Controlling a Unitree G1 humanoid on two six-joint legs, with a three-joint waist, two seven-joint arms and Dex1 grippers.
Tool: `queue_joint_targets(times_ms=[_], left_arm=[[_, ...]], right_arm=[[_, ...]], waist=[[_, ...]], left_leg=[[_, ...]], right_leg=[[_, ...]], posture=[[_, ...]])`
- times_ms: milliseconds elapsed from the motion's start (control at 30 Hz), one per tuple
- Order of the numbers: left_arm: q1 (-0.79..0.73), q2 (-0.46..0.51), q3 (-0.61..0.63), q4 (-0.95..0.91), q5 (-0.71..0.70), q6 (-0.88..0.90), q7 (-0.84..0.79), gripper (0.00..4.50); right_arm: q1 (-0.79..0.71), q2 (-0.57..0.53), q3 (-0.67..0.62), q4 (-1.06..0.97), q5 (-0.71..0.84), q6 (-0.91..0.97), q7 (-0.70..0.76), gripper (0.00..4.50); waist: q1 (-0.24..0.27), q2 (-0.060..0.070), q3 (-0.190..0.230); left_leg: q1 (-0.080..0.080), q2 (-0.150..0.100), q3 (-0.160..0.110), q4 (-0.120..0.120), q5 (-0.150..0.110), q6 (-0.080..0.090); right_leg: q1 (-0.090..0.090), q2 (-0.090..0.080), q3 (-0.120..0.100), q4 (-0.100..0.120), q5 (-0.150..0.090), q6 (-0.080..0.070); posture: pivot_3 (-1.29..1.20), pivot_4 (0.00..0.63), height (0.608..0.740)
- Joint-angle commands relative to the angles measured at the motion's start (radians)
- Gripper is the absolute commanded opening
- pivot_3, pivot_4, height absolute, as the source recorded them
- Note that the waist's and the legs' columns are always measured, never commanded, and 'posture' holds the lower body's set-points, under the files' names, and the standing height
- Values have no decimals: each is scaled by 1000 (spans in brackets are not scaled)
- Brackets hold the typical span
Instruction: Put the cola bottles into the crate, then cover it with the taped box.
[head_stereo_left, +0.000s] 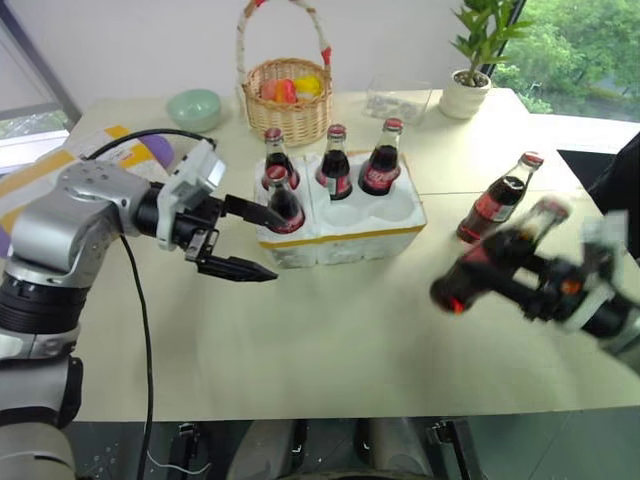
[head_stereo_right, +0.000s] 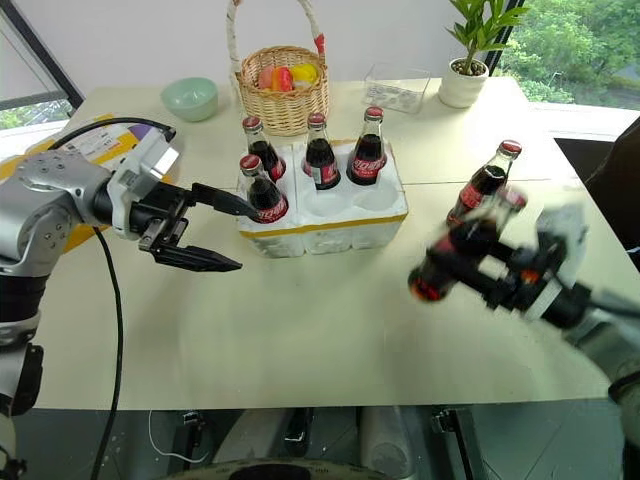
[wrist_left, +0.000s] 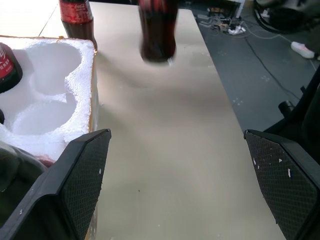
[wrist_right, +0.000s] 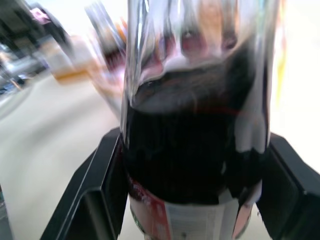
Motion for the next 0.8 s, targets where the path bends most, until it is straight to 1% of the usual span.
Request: queue_joint_targets(times_ms=[33, 100, 133, 233, 300, 367, 433, 467, 567, 667, 800], left_arm=[[8, 19, 60, -31, -20, 4, 24, 4500], [26, 23, 81, -41, -25, 12, 44, 4500], [39, 28, 93, -47, -26, 14, 53, 4500], [74, 38, 128, -70, -33, 23, 85, 4500], [98, 43, 158, -91, -48, 36, 114, 4500], [119, 46, 181, -110, -62, 47, 138, 4500], [144, 48, 208, -133, -79, 60, 166, 4500], [153, 47, 218, -142, -85, 64, 177, 4500], [192, 48, 247, -178, -104, 75, 213, 4500], [223, 46, 271, -210, -124, 83, 248, 4500], [227, 44, 272, -222, -136, 86, 273, 4500]], right_arm=[[-192, -43, 55, 15, 125, 12, -36, 2670], [-347, -29, 180, 68, 62, 12, -57, 2670], [-427, -8, 264, 106, -8, 4, -67, 2670], [-585, 57, 446, 209, -164, -22, -71, 2670], [-660, 108, 540, 282, -263, -58, -49, 2670], [-702, 151, 586, 344, -326, -90, -25, 2670], [-736, 200, 621, 418, -381, -126, -2, 2670], [-746, 218, 631, 447, -403, -141, 10, 2670], [-757, 264, 656, 516, -454, -171, 47, 2670], [-745, 298, 689, 541, -493, -180, 91, 2670], [-742, 345, 714, 586, -548, -192, 107, 2670]], waist=[[3, -1, 0], [3, -2, 1], [3, -2, 1], [0, -2, 1], [1, -2, 1], [7, -2, 1], [7, -2, 1], [7, -2, 1], [6, -2, 1], [5, -2, 1], [1, -2, 1]], left_leg=[[0, 1, 0, -1, 0, 0], [0, 2, 0, -1, 0, 0], [0, 2, 0, -1, 0, 0], [-1, 2, 1, -1, 0, 0], [-1, 2, 1, -1, 0, -1], [-5, 2, 0, -1, 0, -1], [-13, 1, 0, 1, 5, -8], [-16, 1, 0, 1, 5, -8], [-16, 0, 0, 2, 5, -8], [-16, 0, 0, 2, 5, -8], [-16, 1, 0, 1, 5, -9]], right_leg=[[0, 0, 0, 0, 0, 0], [0, 1, -1, -1, 0, 0], [0, 1, -1, -1, 0, 0], [-1, 1, 0, -1, 0, -1], [-2, 1, 0, -1, 0, -1], [-5, 1, -1, 0, 0, 0], [-13, 1, -1, 2, 0, 0], [-16, 1, -1, 2, 1, 0], [-16, 2, -1, 2, 2, -1], [-16, 2, -1, 2, 2, -2], [-16, 3, -1, 3, 2, -2]], posture=[[0, 150, 738], [0, 150, 738], [0, 150, 738], [0, 150, 738], [0, 150, 738], [0, 150, 738], [0, 150, 738], [0, 150, 738], [0, 150, 738], [0, 150, 738], [0, 150, 738]])
